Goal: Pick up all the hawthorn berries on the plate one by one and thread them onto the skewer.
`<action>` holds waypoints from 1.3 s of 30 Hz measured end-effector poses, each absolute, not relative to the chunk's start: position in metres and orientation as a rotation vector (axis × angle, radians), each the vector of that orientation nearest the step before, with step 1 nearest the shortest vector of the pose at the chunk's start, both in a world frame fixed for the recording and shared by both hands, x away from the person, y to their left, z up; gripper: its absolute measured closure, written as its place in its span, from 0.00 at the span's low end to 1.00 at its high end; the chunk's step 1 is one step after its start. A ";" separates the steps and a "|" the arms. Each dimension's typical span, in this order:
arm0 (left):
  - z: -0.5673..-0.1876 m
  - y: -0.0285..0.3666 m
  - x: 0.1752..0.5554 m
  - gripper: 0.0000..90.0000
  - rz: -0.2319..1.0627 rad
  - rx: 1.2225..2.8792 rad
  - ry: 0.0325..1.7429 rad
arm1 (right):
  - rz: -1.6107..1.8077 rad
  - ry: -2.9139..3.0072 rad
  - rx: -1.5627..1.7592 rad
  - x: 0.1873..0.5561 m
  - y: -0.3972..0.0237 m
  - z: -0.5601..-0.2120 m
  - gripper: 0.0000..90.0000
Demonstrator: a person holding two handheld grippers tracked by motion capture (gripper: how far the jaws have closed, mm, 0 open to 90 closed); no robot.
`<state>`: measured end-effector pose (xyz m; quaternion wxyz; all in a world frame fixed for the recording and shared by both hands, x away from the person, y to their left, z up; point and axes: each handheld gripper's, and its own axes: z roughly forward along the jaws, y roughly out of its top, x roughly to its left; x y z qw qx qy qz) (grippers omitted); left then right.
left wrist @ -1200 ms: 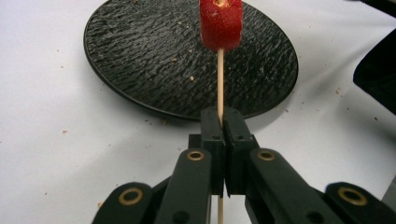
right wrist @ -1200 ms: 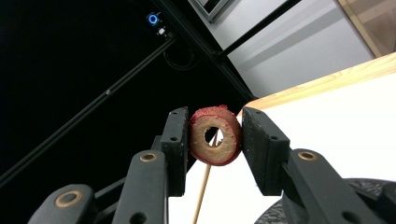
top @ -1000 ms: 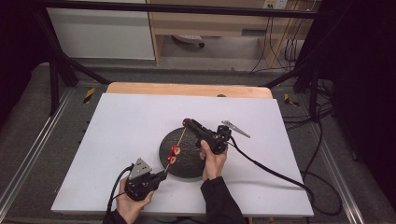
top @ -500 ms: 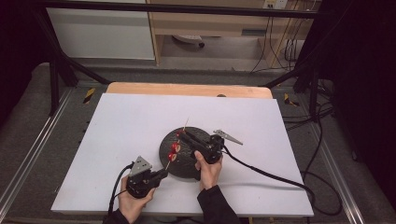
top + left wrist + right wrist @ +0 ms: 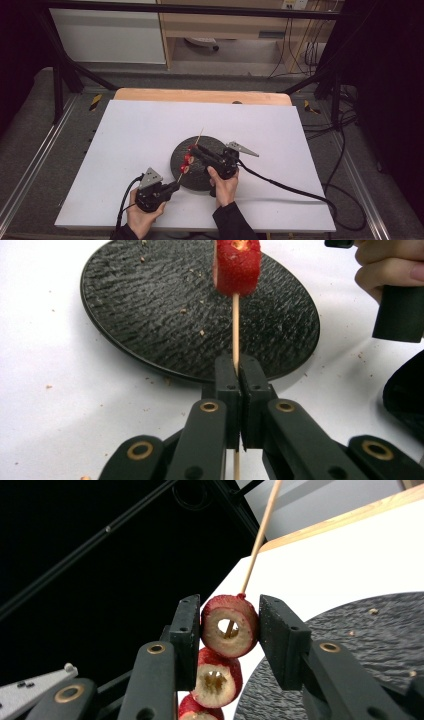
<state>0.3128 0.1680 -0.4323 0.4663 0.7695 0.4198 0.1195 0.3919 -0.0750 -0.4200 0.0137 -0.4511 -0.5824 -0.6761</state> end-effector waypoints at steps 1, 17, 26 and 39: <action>-0.432 0.169 0.313 0.98 0.300 1.888 1.032 | -2.110 -1.844 -1.403 0.392 -0.076 -0.418 0.65; -0.430 0.181 0.316 0.98 0.304 1.908 1.010 | -1.823 -2.375 -1.302 0.398 -0.113 -0.399 0.16; -0.427 0.183 0.319 0.98 0.295 1.955 0.980 | -1.635 -2.599 -1.258 0.396 -0.141 -0.410 0.03; -0.411 0.181 0.336 0.98 0.258 2.008 0.977 | -1.460 -2.745 -1.297 0.381 -0.195 -0.438 0.01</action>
